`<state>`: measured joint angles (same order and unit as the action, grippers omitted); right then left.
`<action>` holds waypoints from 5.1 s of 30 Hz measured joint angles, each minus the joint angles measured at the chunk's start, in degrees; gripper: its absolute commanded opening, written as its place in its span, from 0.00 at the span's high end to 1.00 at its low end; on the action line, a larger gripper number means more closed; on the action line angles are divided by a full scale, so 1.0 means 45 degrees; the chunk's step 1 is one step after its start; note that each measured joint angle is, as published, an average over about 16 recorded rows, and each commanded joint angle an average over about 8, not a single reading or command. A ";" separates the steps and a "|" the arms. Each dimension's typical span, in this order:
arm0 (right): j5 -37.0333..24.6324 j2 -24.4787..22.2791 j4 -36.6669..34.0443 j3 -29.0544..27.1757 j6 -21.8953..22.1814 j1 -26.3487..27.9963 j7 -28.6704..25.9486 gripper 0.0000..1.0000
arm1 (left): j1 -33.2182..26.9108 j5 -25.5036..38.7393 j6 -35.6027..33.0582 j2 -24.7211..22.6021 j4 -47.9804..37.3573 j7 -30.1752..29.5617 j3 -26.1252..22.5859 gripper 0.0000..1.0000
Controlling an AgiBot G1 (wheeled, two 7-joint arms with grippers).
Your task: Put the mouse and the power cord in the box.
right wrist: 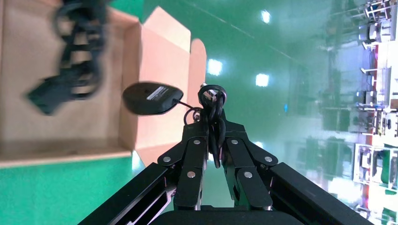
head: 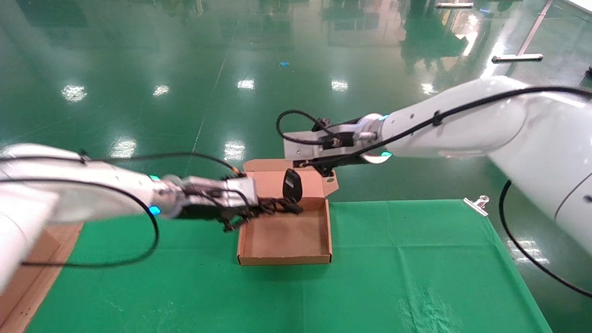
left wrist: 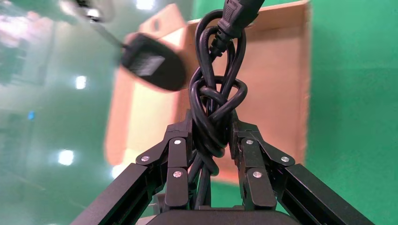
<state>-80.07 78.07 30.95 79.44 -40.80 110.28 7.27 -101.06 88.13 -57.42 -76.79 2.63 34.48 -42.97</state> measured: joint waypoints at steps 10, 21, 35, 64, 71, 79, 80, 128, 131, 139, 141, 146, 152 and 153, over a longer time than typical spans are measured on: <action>0.0568 -0.0108 -0.1283 -0.0010 -0.0771 0.0508 0.1110 1.00 | 0.1653 -0.0043 0.0892 -0.0296 0.1665 -0.0213 -0.0406 1.00; 0.1200 -0.0131 -0.2353 -0.0180 -0.1318 0.0296 0.2324 1.00 | 0.2424 -0.0487 0.2012 -0.0291 0.2773 -0.1223 -0.1055 1.00; 0.1860 -0.0107 -0.2687 -0.0326 -0.1742 0.0063 0.3149 1.00 | 0.2591 -0.1226 0.3004 -0.0262 0.3187 -0.1654 -0.1763 0.00; 0.2333 0.0097 -0.0312 0.0407 -0.0909 -0.0425 0.2541 0.85 | 0.1552 -0.3623 0.5064 0.0524 0.1115 -0.1206 -0.1460 0.00; 0.2139 0.0126 0.0371 0.0890 -0.0031 -0.1100 0.2156 0.01 | 0.1205 -0.3946 0.4762 0.1195 0.0606 -0.0631 -0.1216 0.00; 0.2057 0.0129 0.0553 0.1071 0.0318 -0.1363 0.2015 0.00 | 0.1094 -0.4031 0.4522 0.1473 0.0528 -0.0371 -0.1156 0.00; 0.2056 0.0129 0.0559 0.1078 0.0333 -0.1375 0.2007 0.00 | 0.1090 -0.4034 0.4511 0.1486 0.0525 -0.0359 -0.1153 0.00; 0.4933 -0.4201 0.4480 -0.5747 -0.4379 -0.5508 -0.0627 0.00 | 0.4658 -0.6897 -0.0389 0.4976 0.7569 -0.4899 0.2128 0.00; 0.5256 -0.4689 0.4934 -0.6505 -0.4888 -0.5992 -0.0934 0.00 | 0.5042 -0.7212 -0.0938 0.5377 0.8332 -0.5379 0.2487 0.00; 0.6116 -0.5985 0.6141 -0.8523 -0.6241 -0.7277 -0.1751 0.00 | 0.6062 -0.8051 -0.2397 0.6444 1.0363 -0.6655 0.3444 0.00; 0.6331 -0.6309 0.6442 -0.9026 -0.6579 -0.7597 -0.1955 0.00 | 0.6317 -0.8260 -0.2762 0.6710 1.0870 -0.6974 0.3682 0.00; 0.6869 -0.7121 0.7197 -1.0290 -0.7426 -0.8402 -0.2466 0.00 | 0.6955 -0.8785 -0.3676 0.7378 1.2141 -0.7773 0.4281 0.00; 0.7516 -0.8096 0.8105 -1.1807 -0.8443 -0.9369 -0.3080 0.00 | 0.7723 -0.9415 -0.4774 0.8181 1.3669 -0.8733 0.5000 0.00; 0.7622 -0.8256 0.8254 -1.2056 -0.8610 -0.9527 -0.3181 0.00 | 0.7848 -0.9519 -0.4953 0.8312 1.3919 -0.8890 0.5118 0.00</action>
<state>-45.77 40.91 68.09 25.19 -79.54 67.41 -7.04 -65.74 45.29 -79.72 -39.39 65.26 -5.52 -19.94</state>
